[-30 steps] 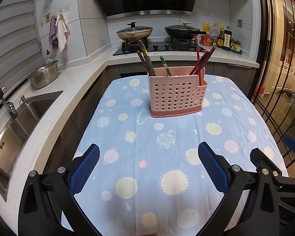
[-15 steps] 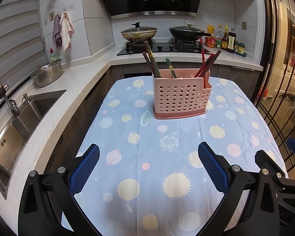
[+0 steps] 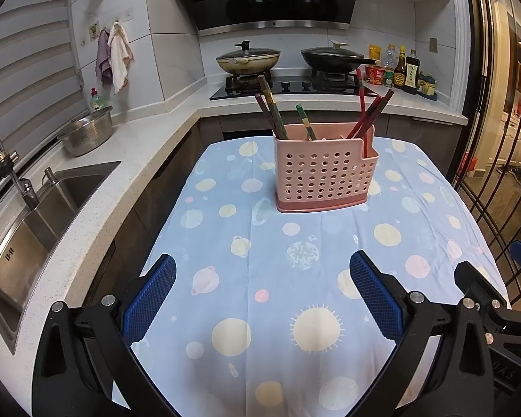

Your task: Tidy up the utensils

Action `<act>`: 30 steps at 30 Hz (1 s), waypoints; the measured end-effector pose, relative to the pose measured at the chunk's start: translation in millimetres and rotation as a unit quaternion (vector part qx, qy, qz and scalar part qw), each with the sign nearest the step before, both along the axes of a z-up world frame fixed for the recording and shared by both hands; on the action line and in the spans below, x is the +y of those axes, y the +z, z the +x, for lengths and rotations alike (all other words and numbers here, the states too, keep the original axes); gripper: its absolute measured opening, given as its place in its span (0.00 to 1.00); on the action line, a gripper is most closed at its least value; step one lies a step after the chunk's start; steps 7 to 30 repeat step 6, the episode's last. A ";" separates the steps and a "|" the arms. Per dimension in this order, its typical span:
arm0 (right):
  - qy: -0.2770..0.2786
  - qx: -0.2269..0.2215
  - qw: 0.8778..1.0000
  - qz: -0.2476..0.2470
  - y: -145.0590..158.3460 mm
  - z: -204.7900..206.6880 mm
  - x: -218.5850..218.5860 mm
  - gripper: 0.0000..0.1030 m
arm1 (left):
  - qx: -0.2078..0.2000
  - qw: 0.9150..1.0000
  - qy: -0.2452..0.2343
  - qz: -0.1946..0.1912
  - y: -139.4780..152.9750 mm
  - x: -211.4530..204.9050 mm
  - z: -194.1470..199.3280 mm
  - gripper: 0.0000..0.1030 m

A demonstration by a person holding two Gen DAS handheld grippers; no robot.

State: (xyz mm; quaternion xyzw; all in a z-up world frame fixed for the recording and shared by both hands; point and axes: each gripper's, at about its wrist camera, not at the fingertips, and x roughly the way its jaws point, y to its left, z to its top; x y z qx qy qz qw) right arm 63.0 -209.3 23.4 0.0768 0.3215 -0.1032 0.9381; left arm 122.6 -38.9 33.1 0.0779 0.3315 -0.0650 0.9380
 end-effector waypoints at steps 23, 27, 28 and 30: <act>-0.003 0.003 1.000 -0.002 -1.3 3.4 -1.8 0.93 | 0.001 1.000 -0.001 0.001 0.5 1.2 1.2 0.93; -0.003 0.003 1.000 -0.002 -1.3 3.4 -1.8 0.93 | 0.001 1.000 -0.001 0.001 0.5 1.2 1.2 0.93; -0.003 0.003 1.000 -0.002 -1.3 3.4 -1.8 0.93 | 0.001 1.000 -0.001 0.001 0.5 1.2 1.2 0.93; -0.003 0.003 1.000 -0.002 -1.3 3.4 -1.8 0.93 | 0.001 1.000 -0.001 0.001 0.5 1.2 1.2 0.93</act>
